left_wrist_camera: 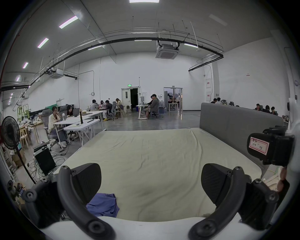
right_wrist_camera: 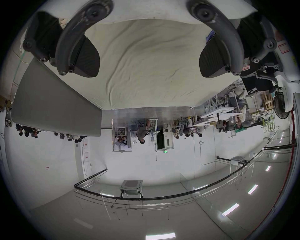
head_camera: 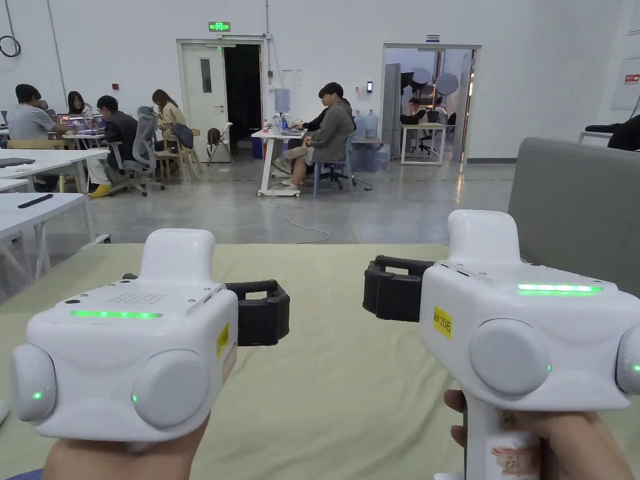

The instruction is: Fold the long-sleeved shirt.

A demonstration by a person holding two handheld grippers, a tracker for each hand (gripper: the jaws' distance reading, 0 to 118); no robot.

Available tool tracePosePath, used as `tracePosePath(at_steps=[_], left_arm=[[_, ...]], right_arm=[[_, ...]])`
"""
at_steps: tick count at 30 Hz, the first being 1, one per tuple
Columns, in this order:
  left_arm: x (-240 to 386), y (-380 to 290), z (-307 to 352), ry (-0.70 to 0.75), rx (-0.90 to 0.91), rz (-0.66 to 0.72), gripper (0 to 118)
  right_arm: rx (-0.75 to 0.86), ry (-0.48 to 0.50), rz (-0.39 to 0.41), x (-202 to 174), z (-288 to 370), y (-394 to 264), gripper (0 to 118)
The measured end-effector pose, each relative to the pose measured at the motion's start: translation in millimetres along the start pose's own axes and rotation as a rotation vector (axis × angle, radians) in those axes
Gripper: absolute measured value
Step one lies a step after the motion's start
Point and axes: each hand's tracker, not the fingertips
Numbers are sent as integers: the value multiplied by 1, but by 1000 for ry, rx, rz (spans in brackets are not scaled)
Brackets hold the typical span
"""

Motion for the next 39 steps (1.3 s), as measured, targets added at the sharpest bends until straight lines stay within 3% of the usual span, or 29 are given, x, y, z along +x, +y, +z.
tracePosePath(at_steps=[39], left_arm=[[-4, -1, 1, -2, -15, 5, 118]], right_arm=[[-13, -20, 10, -6, -4, -2, 118]])
